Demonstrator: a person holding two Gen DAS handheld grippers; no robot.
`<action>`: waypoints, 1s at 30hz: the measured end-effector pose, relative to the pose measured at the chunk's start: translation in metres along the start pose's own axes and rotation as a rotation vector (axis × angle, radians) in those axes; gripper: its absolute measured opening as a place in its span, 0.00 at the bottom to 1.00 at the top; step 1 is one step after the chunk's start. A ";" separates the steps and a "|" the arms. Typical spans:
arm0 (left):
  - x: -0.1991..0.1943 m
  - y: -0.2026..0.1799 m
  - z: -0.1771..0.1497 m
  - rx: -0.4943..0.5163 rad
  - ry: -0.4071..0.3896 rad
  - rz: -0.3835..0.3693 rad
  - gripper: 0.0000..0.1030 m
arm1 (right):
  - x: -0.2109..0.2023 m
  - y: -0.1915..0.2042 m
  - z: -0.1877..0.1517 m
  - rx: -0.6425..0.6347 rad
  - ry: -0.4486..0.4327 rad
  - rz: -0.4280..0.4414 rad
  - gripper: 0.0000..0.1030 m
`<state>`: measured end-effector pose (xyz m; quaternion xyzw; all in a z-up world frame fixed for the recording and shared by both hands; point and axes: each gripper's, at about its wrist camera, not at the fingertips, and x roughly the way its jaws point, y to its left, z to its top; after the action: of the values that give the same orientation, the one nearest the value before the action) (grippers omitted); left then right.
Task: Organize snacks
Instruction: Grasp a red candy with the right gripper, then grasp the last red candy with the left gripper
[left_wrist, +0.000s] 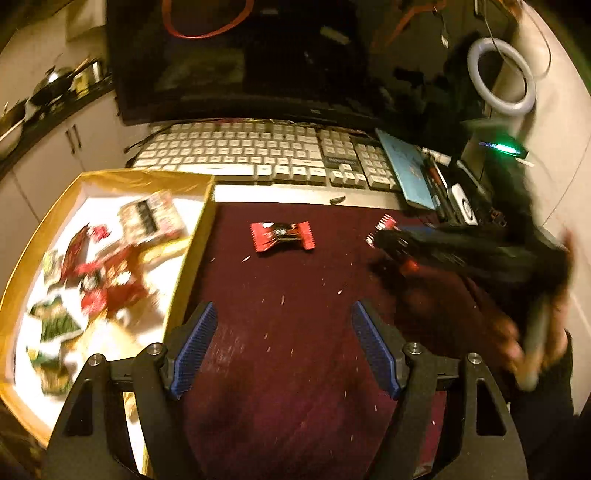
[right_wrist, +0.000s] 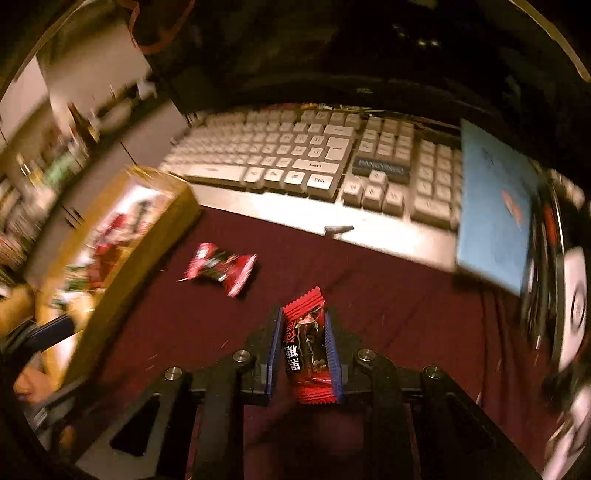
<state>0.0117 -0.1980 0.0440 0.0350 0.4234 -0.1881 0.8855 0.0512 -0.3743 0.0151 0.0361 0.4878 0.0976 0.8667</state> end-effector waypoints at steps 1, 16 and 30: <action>0.006 -0.003 0.004 0.009 0.015 0.012 0.73 | -0.004 -0.001 -0.005 -0.008 -0.025 0.016 0.21; 0.060 -0.001 0.037 0.128 0.110 0.103 0.73 | 0.022 -0.031 -0.012 0.105 -0.011 0.031 0.22; 0.115 -0.026 0.073 0.371 0.187 0.152 0.73 | 0.024 -0.042 -0.015 0.154 -0.012 0.052 0.22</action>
<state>0.1213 -0.2730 0.0055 0.2467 0.4579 -0.1913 0.8324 0.0563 -0.4109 -0.0200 0.1157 0.4877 0.0822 0.8614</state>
